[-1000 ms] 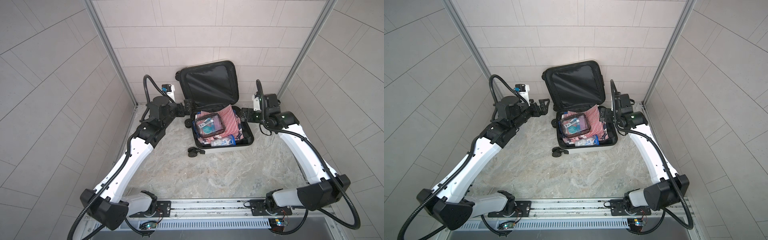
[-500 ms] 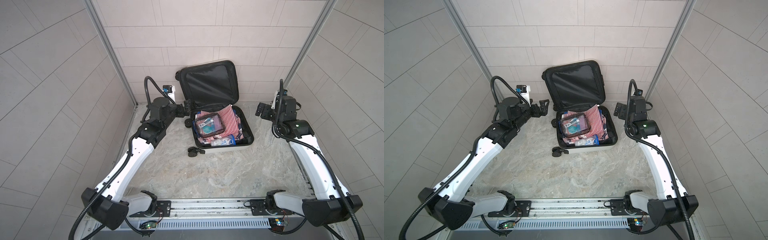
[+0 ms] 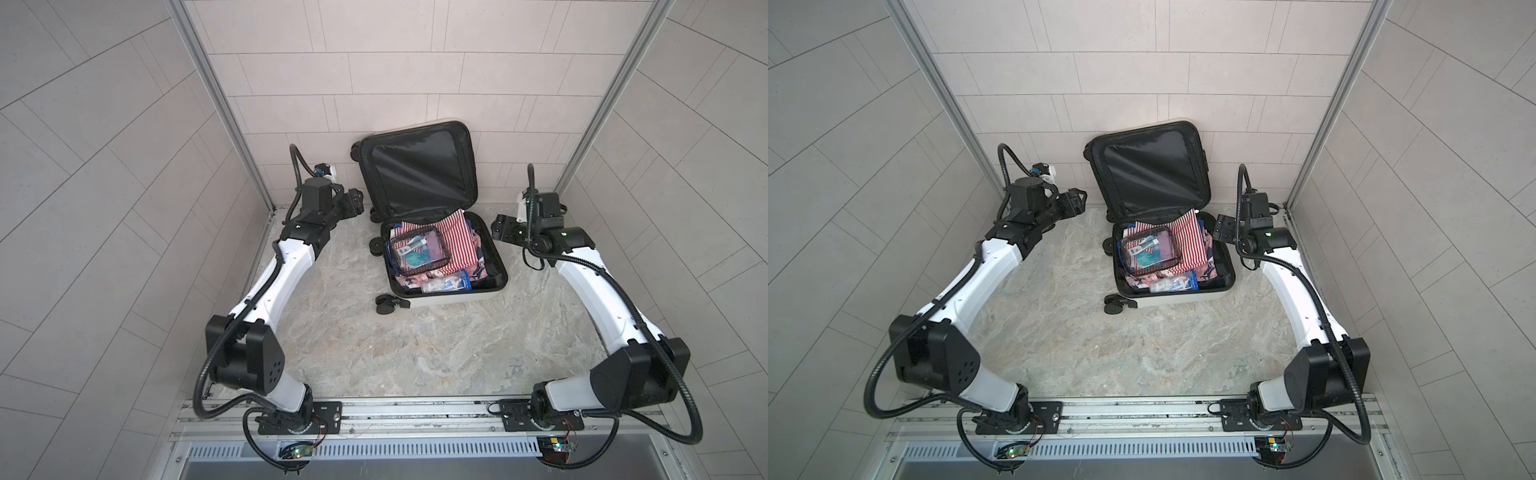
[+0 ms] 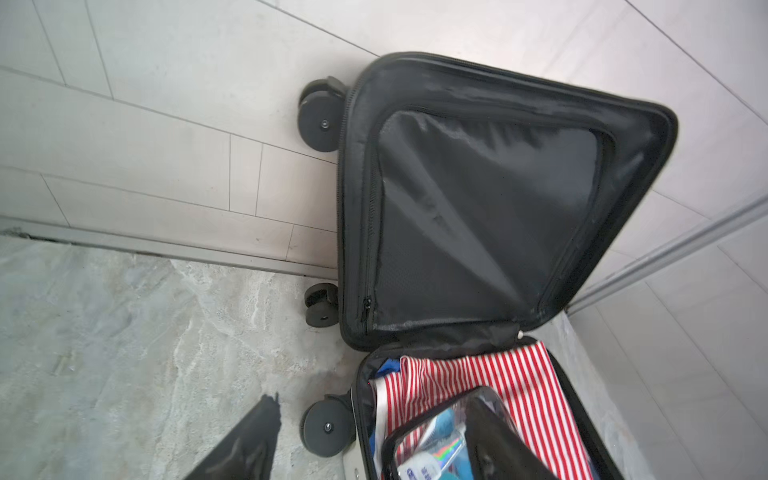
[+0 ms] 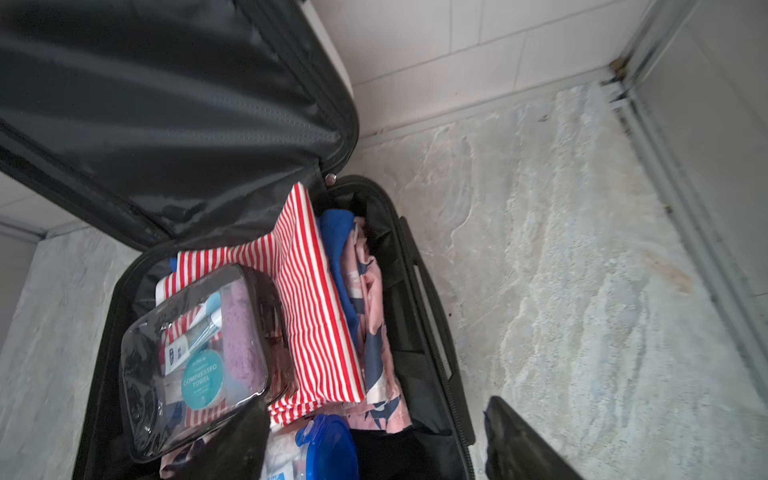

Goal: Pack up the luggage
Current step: 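Move the left gripper to the lid edge while the right gripper nears the suitcase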

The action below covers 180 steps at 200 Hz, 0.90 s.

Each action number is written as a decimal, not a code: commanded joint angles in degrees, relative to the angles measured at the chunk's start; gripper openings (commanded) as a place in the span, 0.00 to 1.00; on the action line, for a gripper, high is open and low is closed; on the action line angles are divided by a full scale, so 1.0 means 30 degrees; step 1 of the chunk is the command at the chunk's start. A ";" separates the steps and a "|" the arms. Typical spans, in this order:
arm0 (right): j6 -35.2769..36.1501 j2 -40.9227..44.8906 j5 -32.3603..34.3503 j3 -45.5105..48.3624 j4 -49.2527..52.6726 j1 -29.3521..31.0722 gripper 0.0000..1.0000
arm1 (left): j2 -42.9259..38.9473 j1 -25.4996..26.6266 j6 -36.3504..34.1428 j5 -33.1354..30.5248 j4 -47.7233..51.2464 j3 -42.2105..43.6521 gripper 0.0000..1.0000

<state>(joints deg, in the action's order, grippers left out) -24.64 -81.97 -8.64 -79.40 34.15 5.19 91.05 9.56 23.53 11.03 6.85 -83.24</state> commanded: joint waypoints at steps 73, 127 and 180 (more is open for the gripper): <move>0.0033 -0.1660 -0.2640 -0.0063 -0.0262 0.1300 0.77 | 0.5914 -0.1173 0.1326 0.3693 -0.7566 -0.3193 0.55; 0.0275 -0.1480 -0.2776 0.0301 0.0360 0.1923 0.77 | 1.0454 -0.1432 0.0999 0.4685 -0.9235 -0.7269 0.49; 0.0335 -0.0382 -0.2939 0.1449 0.0892 0.2457 0.77 | 1.3389 -0.1881 0.0107 0.4920 -0.9399 -1.0379 0.45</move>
<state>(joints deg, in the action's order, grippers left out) -24.21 -86.19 -17.10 -76.69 34.83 11.49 128.97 4.80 25.78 23.81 -17.45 -110.32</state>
